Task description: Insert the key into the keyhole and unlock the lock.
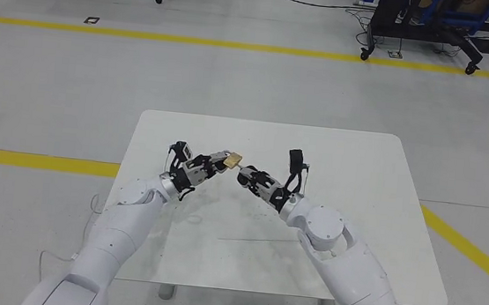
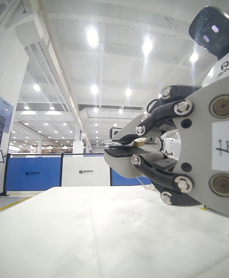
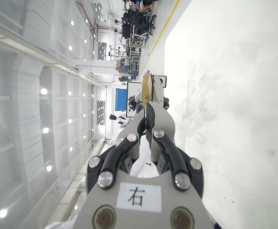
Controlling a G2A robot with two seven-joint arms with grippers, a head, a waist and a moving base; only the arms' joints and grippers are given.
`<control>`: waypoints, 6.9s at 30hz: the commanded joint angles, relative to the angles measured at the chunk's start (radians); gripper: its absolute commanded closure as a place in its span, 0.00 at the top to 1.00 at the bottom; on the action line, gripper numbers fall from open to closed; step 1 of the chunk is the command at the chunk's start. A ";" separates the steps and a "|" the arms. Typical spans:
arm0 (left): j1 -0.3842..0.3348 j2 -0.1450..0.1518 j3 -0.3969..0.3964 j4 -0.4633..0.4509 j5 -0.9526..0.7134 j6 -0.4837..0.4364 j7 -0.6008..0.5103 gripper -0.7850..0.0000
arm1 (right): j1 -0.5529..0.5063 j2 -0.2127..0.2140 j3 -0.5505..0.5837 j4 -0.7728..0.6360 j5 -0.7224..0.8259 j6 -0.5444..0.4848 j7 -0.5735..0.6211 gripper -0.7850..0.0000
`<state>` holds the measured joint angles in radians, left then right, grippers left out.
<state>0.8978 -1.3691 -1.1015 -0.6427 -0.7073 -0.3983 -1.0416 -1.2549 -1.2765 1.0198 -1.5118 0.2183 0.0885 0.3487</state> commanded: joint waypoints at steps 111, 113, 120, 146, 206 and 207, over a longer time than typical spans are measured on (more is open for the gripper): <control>0.037 -0.008 -0.052 -0.138 -0.001 0.120 0.112 0.00 | 0.012 -0.039 0.006 0.161 0.119 -0.510 0.161 0.49; 0.042 -0.007 -0.055 -0.149 0.012 0.090 0.119 0.00 | 0.011 -0.039 0.011 0.176 0.189 -0.476 0.201 0.45; 0.058 -0.005 -0.055 -0.185 0.066 0.007 0.132 0.00 | 0.046 -0.051 -0.005 0.231 0.289 -0.365 0.233 0.40; 0.080 0.000 -0.066 -0.223 0.095 -0.020 0.119 0.00 | 0.102 -0.089 -0.036 0.329 0.384 -0.374 0.242 0.00; 0.118 0.043 -0.092 -0.314 0.275 -0.192 0.094 0.00 | -0.017 -0.046 0.191 0.243 0.490 -0.290 0.447 1.00; 0.120 0.044 -0.091 -0.319 0.285 -0.189 0.101 0.00 | -0.017 -0.046 0.191 0.243 0.490 -0.290 0.447 1.00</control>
<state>1.0153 -1.3261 -1.1933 -0.9572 -0.4335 -0.5898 -0.9473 -1.2713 -1.3228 1.2103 -1.2691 0.7087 -0.2014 0.7957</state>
